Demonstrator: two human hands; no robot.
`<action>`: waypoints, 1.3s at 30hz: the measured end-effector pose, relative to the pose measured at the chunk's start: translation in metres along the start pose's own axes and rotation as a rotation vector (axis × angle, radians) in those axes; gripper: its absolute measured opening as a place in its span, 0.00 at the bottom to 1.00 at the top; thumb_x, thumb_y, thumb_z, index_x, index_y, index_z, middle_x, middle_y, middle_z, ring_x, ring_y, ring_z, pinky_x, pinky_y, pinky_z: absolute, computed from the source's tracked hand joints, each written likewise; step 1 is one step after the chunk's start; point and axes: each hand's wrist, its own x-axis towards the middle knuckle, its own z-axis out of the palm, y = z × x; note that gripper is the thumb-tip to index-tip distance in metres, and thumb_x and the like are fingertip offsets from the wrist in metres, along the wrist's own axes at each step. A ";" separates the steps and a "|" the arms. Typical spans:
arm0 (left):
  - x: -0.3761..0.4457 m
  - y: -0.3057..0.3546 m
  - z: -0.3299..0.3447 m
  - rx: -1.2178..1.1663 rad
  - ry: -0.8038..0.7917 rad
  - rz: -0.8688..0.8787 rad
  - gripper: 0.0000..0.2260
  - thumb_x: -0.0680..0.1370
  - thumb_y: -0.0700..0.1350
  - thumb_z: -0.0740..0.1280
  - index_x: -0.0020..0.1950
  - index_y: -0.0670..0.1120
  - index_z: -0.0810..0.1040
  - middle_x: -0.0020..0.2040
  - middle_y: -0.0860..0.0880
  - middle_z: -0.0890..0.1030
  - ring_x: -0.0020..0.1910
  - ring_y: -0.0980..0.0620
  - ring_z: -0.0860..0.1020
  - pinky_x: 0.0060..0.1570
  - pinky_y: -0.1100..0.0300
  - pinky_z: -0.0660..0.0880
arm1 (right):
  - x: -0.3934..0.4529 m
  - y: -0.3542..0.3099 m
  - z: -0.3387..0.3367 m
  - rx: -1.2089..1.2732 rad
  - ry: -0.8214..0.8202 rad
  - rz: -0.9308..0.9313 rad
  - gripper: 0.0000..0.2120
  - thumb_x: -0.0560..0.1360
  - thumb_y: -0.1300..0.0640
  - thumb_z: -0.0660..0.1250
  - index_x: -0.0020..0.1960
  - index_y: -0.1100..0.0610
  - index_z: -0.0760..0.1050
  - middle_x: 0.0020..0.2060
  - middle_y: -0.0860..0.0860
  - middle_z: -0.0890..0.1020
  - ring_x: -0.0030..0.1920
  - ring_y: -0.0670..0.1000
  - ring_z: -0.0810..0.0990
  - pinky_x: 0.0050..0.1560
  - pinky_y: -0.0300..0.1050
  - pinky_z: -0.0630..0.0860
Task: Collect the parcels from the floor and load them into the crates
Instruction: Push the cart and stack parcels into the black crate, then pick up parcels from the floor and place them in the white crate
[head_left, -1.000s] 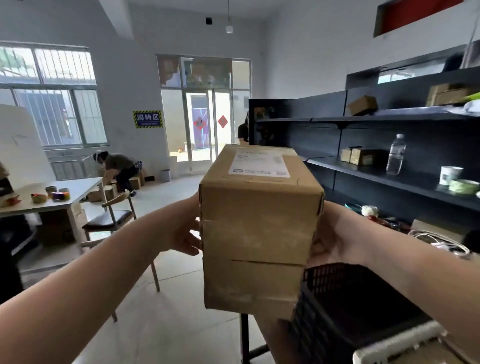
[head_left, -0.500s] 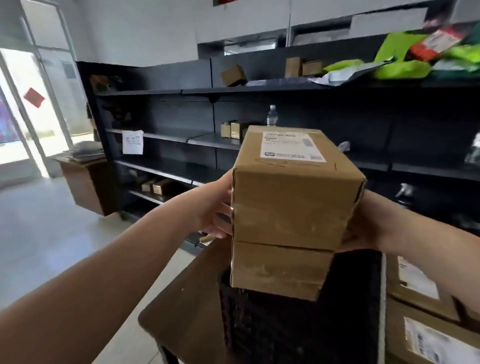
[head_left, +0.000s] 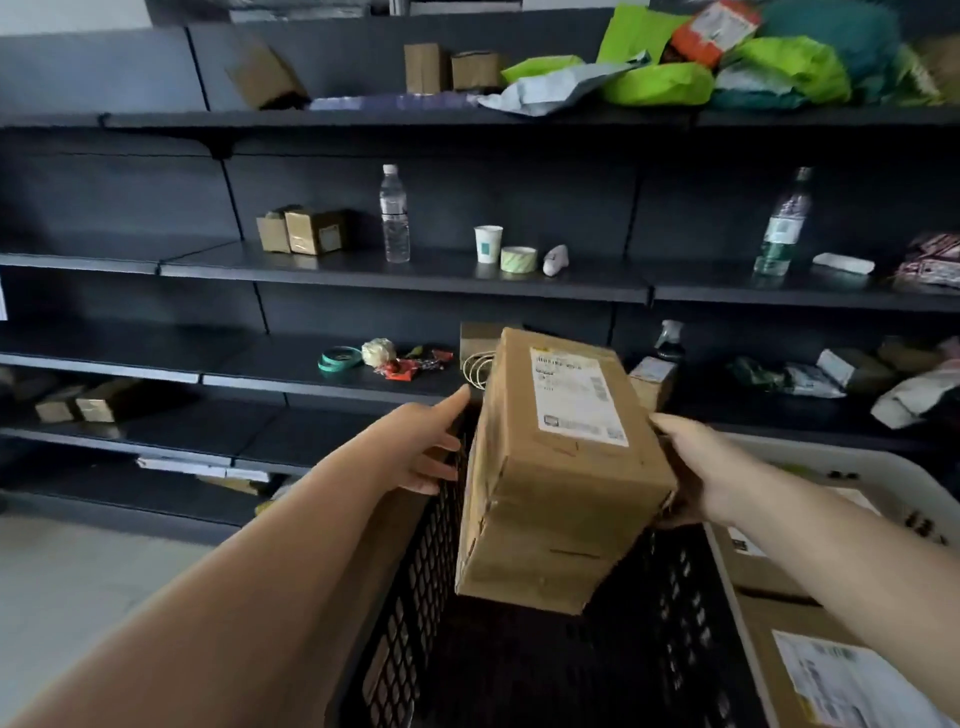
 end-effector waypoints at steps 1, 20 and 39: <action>0.000 0.000 -0.004 0.026 0.034 0.023 0.27 0.77 0.64 0.56 0.68 0.47 0.68 0.57 0.48 0.78 0.48 0.47 0.80 0.44 0.54 0.77 | 0.001 0.001 0.004 0.012 0.036 0.016 0.20 0.79 0.41 0.55 0.58 0.55 0.75 0.54 0.56 0.80 0.54 0.59 0.76 0.60 0.56 0.68; -0.081 -0.032 0.128 0.352 -0.582 0.671 0.05 0.78 0.46 0.64 0.43 0.53 0.77 0.42 0.54 0.80 0.42 0.56 0.78 0.38 0.65 0.74 | -0.174 0.134 -0.011 0.088 0.584 -0.121 0.07 0.76 0.61 0.66 0.40 0.58 0.79 0.32 0.52 0.81 0.29 0.46 0.77 0.29 0.33 0.70; -0.262 -0.035 0.593 0.946 -0.703 0.964 0.13 0.77 0.53 0.62 0.60 0.52 0.75 0.58 0.51 0.78 0.57 0.50 0.76 0.49 0.62 0.69 | -0.304 0.378 -0.392 -0.539 0.766 0.071 0.05 0.73 0.58 0.64 0.40 0.50 0.75 0.43 0.49 0.81 0.47 0.52 0.79 0.51 0.44 0.74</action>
